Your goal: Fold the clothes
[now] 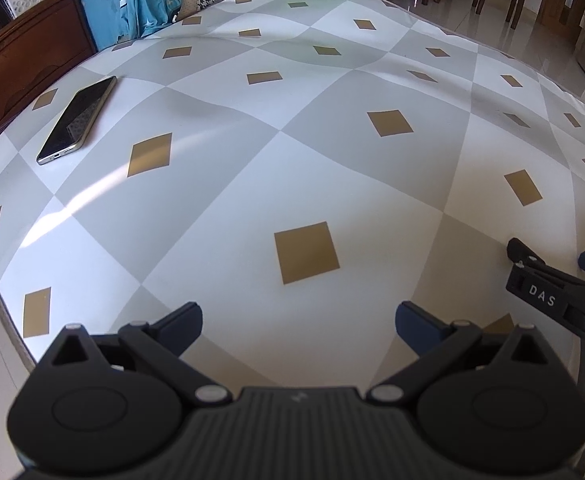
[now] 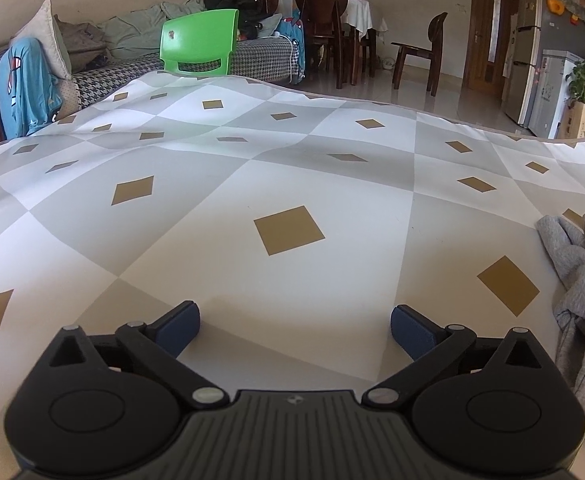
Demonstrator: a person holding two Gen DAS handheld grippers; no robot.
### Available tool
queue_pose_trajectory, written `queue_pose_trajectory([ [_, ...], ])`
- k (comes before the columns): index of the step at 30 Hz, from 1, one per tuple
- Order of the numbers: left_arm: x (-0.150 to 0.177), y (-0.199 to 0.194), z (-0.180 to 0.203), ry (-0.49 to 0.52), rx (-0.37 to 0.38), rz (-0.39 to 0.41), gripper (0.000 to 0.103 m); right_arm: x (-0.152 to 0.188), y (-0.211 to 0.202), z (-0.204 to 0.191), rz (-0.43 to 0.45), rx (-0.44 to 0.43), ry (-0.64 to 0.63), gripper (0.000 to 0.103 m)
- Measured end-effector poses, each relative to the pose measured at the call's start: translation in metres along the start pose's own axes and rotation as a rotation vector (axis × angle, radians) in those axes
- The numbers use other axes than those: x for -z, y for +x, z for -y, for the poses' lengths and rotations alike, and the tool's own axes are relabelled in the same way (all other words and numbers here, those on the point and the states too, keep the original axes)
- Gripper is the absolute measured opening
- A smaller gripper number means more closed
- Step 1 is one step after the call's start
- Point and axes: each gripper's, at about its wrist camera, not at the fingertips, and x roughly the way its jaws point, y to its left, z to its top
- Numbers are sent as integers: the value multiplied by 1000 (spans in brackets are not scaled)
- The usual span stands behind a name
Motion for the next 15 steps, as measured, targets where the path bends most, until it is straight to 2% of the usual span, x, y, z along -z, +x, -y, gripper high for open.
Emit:
queue_pose_trajectory([
  [10,0,-12,2,-14,17,19,103,0,0,0,-1,2,1,103],
  [15,0,-12,7,-1,-4,36,103,0,0,0,-1,2,1,103],
])
